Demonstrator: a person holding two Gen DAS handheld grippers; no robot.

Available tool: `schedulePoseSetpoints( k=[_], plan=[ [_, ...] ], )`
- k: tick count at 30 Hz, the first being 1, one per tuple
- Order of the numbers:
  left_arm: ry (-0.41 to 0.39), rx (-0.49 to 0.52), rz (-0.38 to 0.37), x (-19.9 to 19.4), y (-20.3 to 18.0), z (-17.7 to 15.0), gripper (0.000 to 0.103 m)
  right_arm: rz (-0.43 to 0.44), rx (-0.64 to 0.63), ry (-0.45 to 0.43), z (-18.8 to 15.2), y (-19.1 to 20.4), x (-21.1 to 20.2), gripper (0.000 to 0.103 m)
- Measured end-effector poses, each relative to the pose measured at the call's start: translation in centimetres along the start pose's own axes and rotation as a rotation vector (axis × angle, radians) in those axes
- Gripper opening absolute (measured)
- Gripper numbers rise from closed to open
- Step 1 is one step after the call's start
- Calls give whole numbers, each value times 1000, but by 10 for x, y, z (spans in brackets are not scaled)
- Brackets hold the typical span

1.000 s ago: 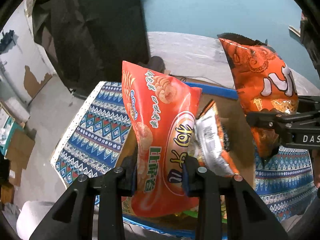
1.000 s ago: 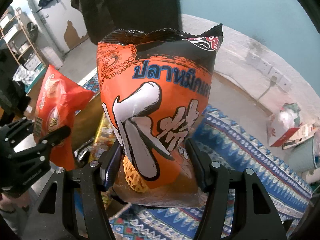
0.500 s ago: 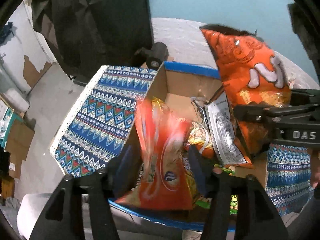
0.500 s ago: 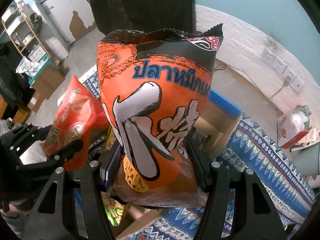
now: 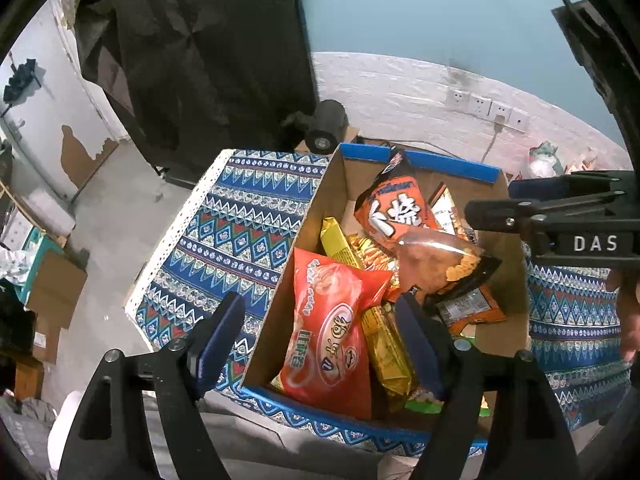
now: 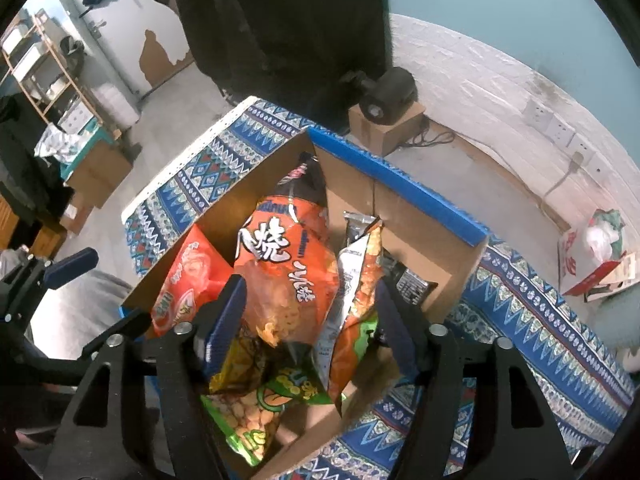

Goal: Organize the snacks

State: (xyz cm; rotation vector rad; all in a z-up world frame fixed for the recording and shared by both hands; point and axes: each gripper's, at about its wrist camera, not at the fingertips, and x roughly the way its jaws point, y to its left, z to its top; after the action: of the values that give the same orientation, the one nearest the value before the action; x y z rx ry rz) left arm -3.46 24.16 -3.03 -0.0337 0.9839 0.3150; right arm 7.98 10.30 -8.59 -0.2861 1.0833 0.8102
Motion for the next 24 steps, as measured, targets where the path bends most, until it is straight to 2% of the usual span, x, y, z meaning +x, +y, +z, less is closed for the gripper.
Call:
schedulePoseSetpoints(
  k=[9, 16, 24],
  plan=[
    [-54, 17, -18, -29, -5, 4, 88, -40, 2, -94, -20, -8, -50, 77],
    [-87, 46, -35, -50, -18, 3, 90, -55, 28, -163, -37, -18, -89, 79],
    [-134, 83, -33, -71, -31, 6, 100, -97, 35, -204, -58, -29, -117, 79]
  ],
)
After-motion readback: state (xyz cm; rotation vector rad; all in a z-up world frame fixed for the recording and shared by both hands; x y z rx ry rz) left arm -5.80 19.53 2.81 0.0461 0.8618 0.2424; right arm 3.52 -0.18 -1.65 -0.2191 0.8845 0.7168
